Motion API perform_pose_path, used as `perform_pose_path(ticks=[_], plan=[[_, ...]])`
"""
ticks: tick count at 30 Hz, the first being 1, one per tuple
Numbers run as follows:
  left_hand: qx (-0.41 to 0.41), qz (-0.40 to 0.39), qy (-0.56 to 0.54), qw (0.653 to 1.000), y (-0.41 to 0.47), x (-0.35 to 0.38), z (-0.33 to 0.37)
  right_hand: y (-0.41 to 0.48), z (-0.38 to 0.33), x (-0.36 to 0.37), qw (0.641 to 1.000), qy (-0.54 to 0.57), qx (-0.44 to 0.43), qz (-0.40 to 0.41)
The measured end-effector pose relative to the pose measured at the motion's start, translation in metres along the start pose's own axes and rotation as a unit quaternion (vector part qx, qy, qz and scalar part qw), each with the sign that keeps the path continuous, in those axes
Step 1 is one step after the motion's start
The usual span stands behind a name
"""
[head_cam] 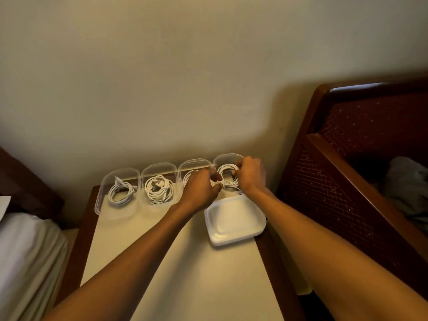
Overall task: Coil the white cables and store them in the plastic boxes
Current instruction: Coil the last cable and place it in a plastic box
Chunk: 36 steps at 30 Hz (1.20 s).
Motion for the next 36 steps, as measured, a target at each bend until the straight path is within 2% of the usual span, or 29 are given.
perform_pose_path(ticks=[3,8,13,15,19,22,31,34,36], plan=[[0.001,0.014,0.029,0.999,0.0,0.006,-0.002,0.0,-0.003,0.0,0.992,-0.126,-0.007,-0.004],[0.005,0.029,0.035,0.999,-0.003,0.003,-0.004,0.002,0.001,0.009,0.987,-0.15,-0.057,-0.021],[0.008,0.067,0.008,0.998,-0.004,-0.008,-0.002,0.003,0.011,-0.005,0.997,0.044,-0.052,0.02],[0.009,0.081,-0.013,0.997,-0.006,-0.012,0.001,0.004,0.014,-0.009,0.996,0.084,-0.016,0.02],[0.003,0.091,-0.047,0.995,-0.009,-0.016,0.004,0.005,0.029,0.002,0.986,0.124,0.101,-0.046],[0.0,0.091,-0.06,0.994,-0.011,-0.019,0.006,0.005,0.039,0.011,0.976,0.152,0.133,-0.078],[-0.025,0.102,-0.158,0.982,-0.014,-0.026,0.014,-0.007,0.034,-0.02,0.982,0.156,0.105,0.004],[-0.054,0.124,-0.273,0.953,-0.017,-0.031,0.017,-0.018,0.022,-0.037,0.981,0.175,0.078,0.022],[-0.08,0.101,-0.36,0.924,-0.025,-0.032,0.022,-0.028,0.011,-0.042,0.98,0.193,0.045,0.02]])
Point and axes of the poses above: each hand's wrist, its own y-axis towards the middle knuckle, its own x-axis out of the palm, z = x × y, the point moved 5 cm from there along y, towards the middle knuckle, and after that the axes turned 14 degrees about -z, right-handed, at the moved point
